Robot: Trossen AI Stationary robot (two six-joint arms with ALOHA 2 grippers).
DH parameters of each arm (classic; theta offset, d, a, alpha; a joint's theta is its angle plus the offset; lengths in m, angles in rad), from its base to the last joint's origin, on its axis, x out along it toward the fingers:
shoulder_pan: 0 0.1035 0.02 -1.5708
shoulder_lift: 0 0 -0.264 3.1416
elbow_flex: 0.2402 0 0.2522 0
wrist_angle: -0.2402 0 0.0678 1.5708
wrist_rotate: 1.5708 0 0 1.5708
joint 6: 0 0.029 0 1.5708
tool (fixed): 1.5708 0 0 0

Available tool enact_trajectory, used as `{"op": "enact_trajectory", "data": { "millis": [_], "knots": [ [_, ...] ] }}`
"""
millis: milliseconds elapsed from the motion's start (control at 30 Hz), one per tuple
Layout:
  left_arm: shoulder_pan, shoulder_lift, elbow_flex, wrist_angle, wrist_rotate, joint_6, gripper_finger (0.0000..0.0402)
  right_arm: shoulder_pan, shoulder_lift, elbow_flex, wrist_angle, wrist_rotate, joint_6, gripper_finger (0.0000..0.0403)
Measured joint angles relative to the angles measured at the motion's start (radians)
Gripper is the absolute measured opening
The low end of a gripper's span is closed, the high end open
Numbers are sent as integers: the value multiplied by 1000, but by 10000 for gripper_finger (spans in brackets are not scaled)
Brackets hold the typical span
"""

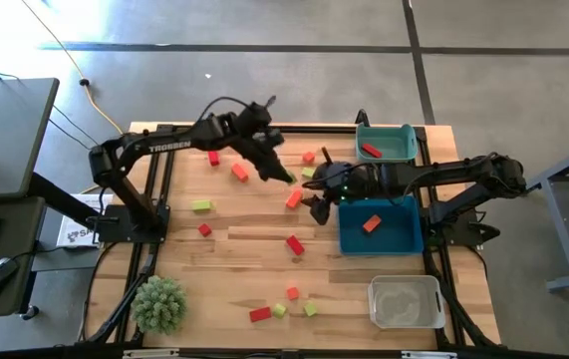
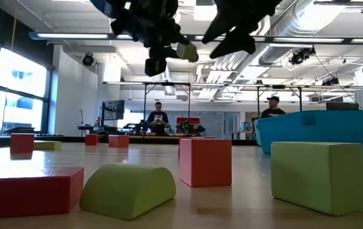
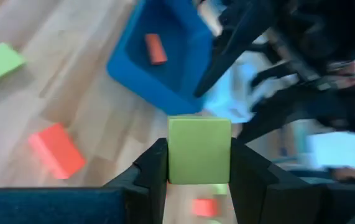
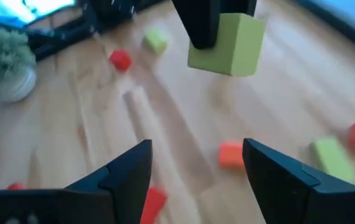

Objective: Sort & place blocks by color
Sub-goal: Put the green wooden block into the white bin

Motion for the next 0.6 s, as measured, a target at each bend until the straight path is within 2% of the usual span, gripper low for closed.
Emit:
{"op": "enact_trajectory", "data": {
  "millis": [233, 367, 600],
  "knots": [
    [80, 0, 0, 94, 221, -106, 107, 17, 0, 0, 61, 249, -106, 236],
    [97, 0, 0, 179, 278, -181, 108, 39, 0, 0, 132, 390, -224, 236],
    [98, 0, 0, 367, 304, -322, 108, 55, 0, 0, 275, 444, -386, 236]
  ]
}}
